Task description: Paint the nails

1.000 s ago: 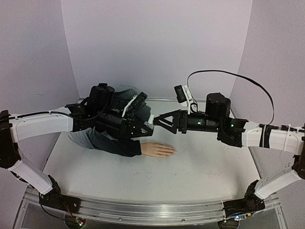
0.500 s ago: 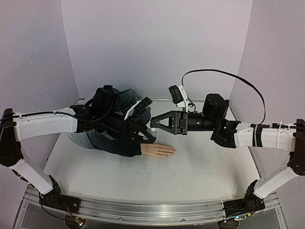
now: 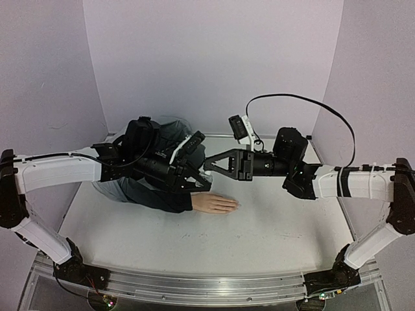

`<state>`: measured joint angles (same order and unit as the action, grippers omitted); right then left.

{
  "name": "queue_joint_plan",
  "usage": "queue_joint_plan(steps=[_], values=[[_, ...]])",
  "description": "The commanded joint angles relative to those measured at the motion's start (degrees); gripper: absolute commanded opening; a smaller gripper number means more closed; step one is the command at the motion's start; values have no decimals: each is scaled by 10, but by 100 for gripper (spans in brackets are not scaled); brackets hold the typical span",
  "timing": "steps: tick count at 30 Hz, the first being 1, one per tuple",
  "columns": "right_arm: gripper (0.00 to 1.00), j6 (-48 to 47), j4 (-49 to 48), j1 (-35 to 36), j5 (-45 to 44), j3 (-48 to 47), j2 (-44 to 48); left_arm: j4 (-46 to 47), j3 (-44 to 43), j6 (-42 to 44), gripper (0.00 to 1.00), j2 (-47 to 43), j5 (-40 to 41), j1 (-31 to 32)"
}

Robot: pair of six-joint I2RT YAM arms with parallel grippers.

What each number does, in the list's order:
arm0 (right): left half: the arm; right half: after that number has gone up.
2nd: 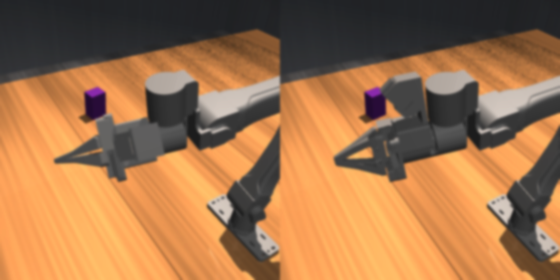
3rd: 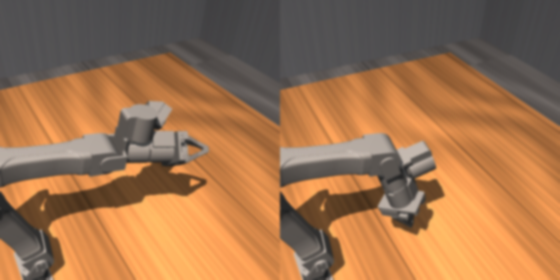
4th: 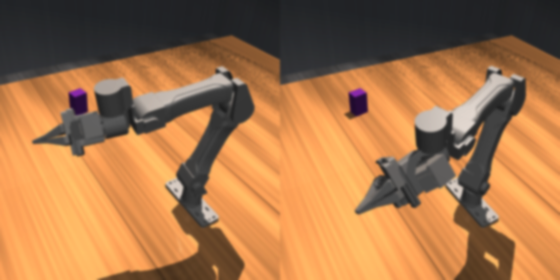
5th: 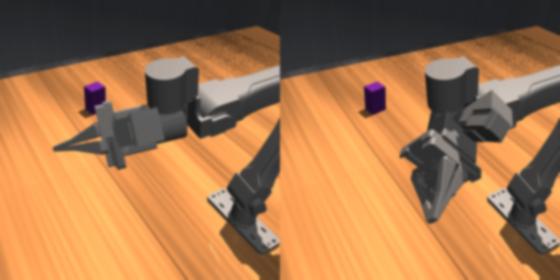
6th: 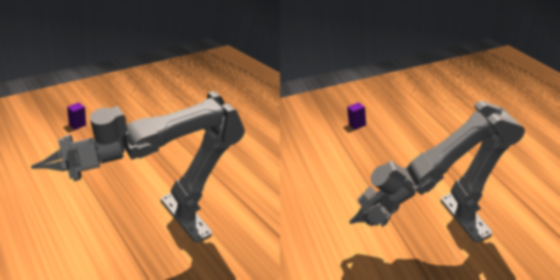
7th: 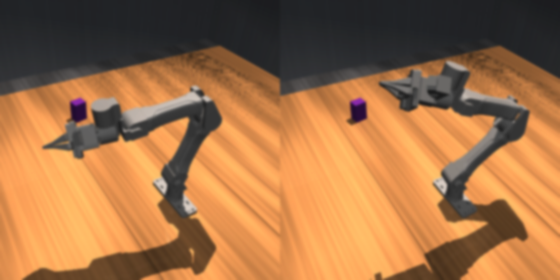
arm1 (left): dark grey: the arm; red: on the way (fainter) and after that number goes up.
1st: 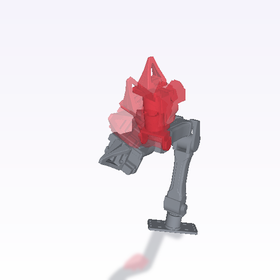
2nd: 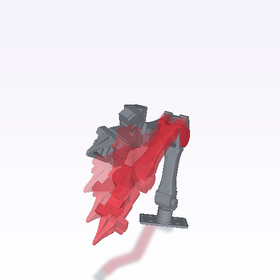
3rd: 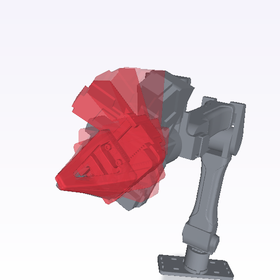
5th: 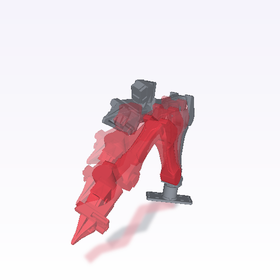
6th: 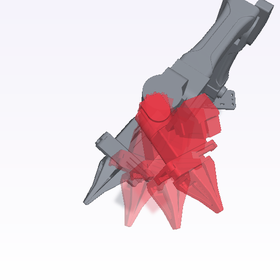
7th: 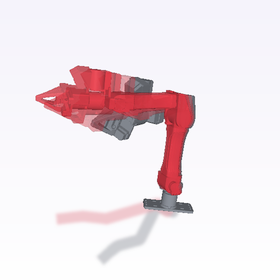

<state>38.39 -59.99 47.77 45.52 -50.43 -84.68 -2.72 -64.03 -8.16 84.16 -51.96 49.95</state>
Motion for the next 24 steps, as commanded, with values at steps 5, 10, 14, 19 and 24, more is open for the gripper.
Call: queue_joint_plan(steps=[5, 10, 14, 19, 24], values=[[0, 1, 108, 16, -152, -54, -25, 31, 53, 45, 0, -98, 550, 3], [0, 18, 296, 122, -515, -171, -89, 4, 65, 63, 0, -112, 659, 6], [0, 26, 300, 181, -563, -258, -172, 4, 64, 71, 0, -107, 622, 9], [0, 4, 297, 184, -557, -289, -184, 5, 76, 81, 0, -118, 575, 11], [25, -42, 291, 145, -510, -235, -109, 5, 90, 95, 0, -133, 541, 10]])
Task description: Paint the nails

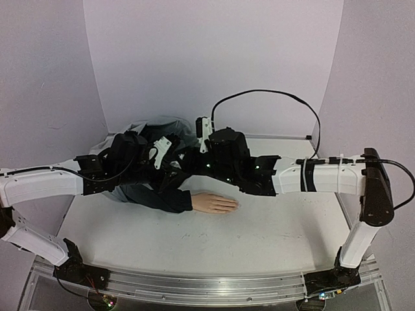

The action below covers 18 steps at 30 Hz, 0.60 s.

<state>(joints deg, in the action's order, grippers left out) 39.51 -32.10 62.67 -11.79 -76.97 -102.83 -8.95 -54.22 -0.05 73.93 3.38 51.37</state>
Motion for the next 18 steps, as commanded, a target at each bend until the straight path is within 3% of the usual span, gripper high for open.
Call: queue_joint_plan(steps=[1, 4, 6, 11, 15, 18], values=[[27, -66, 11, -14, 79, 47, 89, 68, -9, 6, 0, -31, -20, -4], [39, -102, -29, -52, 166, 110, 134, 68, -19, -16, 0, -27, -84, -10], [56, -104, -75, -79, 245, 156, 158, 68, -31, -18, 0, -18, -139, -14], [85, -111, -121, -104, 331, 212, 207, 68, -47, -35, 0, -1, -297, -31], [87, -117, -138, -116, 434, 222, 217, 74, -79, -39, 0, 18, -523, -40], [85, -104, -200, -116, 524, 235, 222, 74, -107, -55, 0, 45, -637, -40]])
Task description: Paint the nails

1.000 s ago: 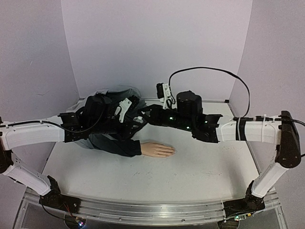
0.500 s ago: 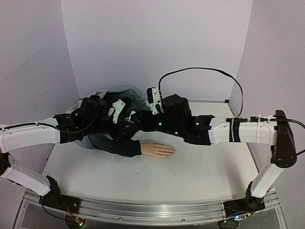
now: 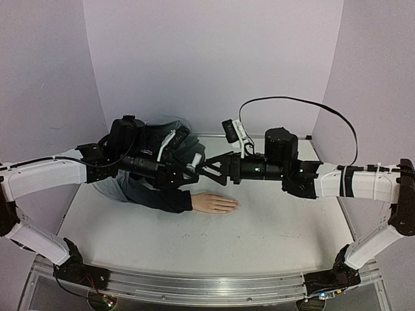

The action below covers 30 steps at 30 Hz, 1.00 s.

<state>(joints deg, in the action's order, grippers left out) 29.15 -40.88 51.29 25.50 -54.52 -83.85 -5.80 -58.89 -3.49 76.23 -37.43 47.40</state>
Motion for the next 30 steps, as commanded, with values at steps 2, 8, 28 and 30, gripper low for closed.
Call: queue_joint_plan(steps=[2, 8, 28, 30], values=[[83, 21, -166, -2, 183, 26, 39, 43, -72, -30, 0, 36, -268, 1], [65, 63, -216, -2, 201, 24, 31, 44, -83, -18, 0, 55, -301, 21], [3, 85, -252, 5, 230, 11, 9, 43, -75, -24, 0, 52, -255, 21], [0, 75, -231, 6, 216, 7, 5, 43, -69, -30, 0, 43, -186, 21]])
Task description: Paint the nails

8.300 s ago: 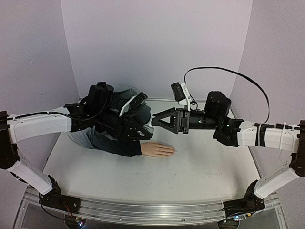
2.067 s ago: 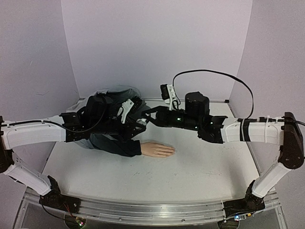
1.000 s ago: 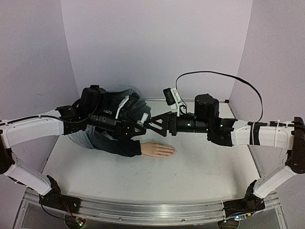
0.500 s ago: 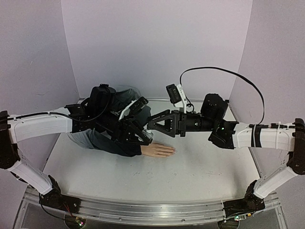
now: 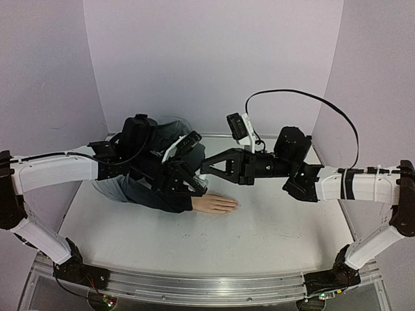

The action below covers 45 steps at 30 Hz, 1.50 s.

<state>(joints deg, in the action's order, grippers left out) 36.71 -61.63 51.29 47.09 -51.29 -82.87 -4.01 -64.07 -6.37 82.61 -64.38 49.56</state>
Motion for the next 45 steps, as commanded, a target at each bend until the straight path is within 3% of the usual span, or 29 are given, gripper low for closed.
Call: queue_joint_plan(steps=[1, 5, 8, 10, 11, 16, 25, 26, 29, 30, 31, 32, 40, 45], values=[[0, -8, -7, 6, -11, -29, -8, 23, -10, 0, 0, -28, 143, -1], [0, -46, 139, 17, -142, -61, -17, 4, 29, 21, 0, -72, 489, 0], [0, -53, 277, 61, -380, -108, -27, -44, 37, 26, 0, -87, 791, 6], [0, -34, 366, 105, -554, -171, -61, -86, 18, 35, 0, -79, 870, 8], [0, -24, 376, 120, -589, -197, -87, -95, 13, 45, 0, -75, 875, 10], [0, -7, 349, 146, -574, -248, -155, -91, 18, 55, 0, -66, 788, 17], [0, -48, 341, 141, -587, -227, -104, -87, 33, 60, 0, -73, 721, 18], [0, -47, 340, 138, -596, -220, -97, -87, 30, 57, 5, -71, 702, 18], [0, -42, 338, 123, -628, -183, -68, -89, 20, 50, 46, -63, 630, 18], [0, -42, 339, 117, -652, -169, -56, -89, 19, 46, 72, -60, 607, 18], [0, -42, 340, 110, -679, -152, -43, -89, 19, 43, 86, -58, 597, 18], [0, -42, 341, 100, -701, -134, -28, -89, 21, 41, 93, -57, 589, 18], [0, 3, 367, -30, -848, 52, 51, -89, 37, 37, 98, -79, 593, 17], [0, 33, 355, -67, -933, 123, 43, -88, 37, 40, 98, -84, 594, 17]])
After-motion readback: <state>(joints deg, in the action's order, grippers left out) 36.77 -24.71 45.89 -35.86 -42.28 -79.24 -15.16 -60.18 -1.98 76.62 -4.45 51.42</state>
